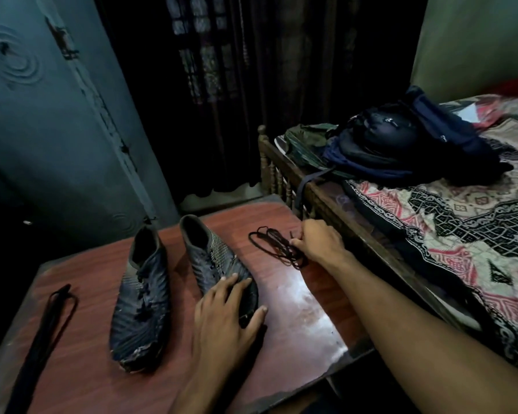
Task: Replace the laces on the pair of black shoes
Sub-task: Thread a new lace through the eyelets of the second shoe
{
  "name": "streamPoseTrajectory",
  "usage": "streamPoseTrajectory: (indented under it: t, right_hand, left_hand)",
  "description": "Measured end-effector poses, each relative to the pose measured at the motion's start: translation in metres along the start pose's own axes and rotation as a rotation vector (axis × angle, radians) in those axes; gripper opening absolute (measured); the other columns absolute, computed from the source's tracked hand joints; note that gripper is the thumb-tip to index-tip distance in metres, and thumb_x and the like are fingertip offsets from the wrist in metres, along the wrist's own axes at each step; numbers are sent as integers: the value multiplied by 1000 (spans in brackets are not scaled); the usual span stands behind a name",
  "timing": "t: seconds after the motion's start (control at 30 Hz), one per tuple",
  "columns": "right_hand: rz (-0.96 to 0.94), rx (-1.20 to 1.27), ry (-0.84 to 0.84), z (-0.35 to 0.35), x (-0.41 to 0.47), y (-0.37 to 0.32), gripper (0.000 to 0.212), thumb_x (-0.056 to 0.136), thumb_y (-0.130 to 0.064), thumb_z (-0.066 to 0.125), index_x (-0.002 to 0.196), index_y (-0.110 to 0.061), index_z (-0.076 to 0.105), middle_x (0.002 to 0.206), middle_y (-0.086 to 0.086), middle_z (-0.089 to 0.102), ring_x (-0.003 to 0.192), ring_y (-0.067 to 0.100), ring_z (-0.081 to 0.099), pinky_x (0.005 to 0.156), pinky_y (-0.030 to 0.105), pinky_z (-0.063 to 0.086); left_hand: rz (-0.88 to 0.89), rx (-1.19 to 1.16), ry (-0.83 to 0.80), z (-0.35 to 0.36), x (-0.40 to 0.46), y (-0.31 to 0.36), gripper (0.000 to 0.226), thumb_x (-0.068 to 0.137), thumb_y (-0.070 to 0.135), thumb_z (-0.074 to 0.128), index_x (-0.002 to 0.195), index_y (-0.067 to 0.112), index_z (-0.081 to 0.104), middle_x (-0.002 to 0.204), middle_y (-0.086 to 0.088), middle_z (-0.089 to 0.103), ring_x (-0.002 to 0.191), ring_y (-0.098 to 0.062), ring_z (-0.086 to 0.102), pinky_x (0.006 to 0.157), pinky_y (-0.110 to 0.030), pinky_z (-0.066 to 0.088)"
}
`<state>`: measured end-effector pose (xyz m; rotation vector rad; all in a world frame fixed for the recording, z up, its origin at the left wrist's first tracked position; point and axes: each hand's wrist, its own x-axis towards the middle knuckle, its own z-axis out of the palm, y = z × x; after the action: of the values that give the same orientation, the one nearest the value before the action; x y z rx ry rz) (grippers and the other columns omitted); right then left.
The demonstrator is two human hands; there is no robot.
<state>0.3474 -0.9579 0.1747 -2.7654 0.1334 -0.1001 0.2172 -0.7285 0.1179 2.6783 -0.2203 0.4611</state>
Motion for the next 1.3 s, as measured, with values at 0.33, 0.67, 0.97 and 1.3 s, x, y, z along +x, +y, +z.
streamPoseTrajectory:
  t: [0.33, 0.67, 0.97, 1.3]
  right_hand:
    - [16, 375, 95, 16, -7, 2, 11, 82, -23, 70, 72, -20, 67, 72, -3, 72, 72, 14, 68, 68, 30, 52]
    - [-108, 981, 128, -3, -25, 18, 19, 89, -6, 74, 102, -20, 75, 80, -5, 74, 73, 0, 67, 68, 18, 49]
    - [-37, 901, 217, 41, -52, 32, 17, 91, -14, 73, 82, -28, 74, 73, -8, 72, 68, 10, 67, 69, 45, 61]
    - [-18, 995, 222, 40, -45, 37, 15, 92, -21, 74, 82, -32, 71, 75, -4, 72, 67, 25, 73, 63, 45, 58]
  left_hand:
    - [-13, -101, 22, -5, 2, 0, 60, 86, 74, 43, 131, 39, 63, 141, 17, 54, 132, -10, 46, 107, -38, 37]
    - [-25, 86, 70, -18, 23, 14, 32, 90, 59, 51, 108, 38, 66, 107, 17, 62, 101, -14, 58, 83, -36, 38]
    - [117, 46, -218, 7, 148, 75, 30, 104, 25, 51, 133, 23, 60, 128, -1, 57, 114, -24, 59, 80, -32, 41]
    - [233, 270, -290, 30, 180, 61, 15, 96, 16, 53, 102, 13, 66, 104, -12, 67, 95, -36, 64, 68, -36, 43]
